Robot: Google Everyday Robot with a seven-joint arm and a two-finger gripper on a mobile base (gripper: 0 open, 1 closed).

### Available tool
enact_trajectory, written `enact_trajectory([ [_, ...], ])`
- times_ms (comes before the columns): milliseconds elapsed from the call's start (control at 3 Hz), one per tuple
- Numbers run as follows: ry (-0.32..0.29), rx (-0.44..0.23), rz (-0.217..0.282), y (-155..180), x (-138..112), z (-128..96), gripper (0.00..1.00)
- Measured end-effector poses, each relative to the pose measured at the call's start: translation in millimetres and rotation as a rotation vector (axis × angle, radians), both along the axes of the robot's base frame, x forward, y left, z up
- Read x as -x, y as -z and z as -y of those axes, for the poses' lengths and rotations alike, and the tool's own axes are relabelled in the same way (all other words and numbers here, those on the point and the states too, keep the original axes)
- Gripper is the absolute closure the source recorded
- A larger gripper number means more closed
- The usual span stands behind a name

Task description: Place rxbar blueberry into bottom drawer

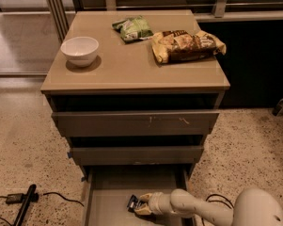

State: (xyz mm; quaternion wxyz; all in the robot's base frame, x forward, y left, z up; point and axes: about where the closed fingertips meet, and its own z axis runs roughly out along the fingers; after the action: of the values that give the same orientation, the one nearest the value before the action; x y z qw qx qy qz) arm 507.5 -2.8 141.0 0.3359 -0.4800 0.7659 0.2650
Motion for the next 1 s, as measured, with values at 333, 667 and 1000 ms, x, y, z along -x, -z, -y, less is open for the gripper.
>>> enact_trajectory([
  [333, 0.0, 0.0, 0.0, 0.0, 0.0, -0.1, 0.4],
  [667, 0.0, 0.0, 0.0, 0.0, 0.1, -0.1, 0.09],
  [1000, 0.0, 0.0, 0.0, 0.0, 0.1, -0.1, 0.0],
])
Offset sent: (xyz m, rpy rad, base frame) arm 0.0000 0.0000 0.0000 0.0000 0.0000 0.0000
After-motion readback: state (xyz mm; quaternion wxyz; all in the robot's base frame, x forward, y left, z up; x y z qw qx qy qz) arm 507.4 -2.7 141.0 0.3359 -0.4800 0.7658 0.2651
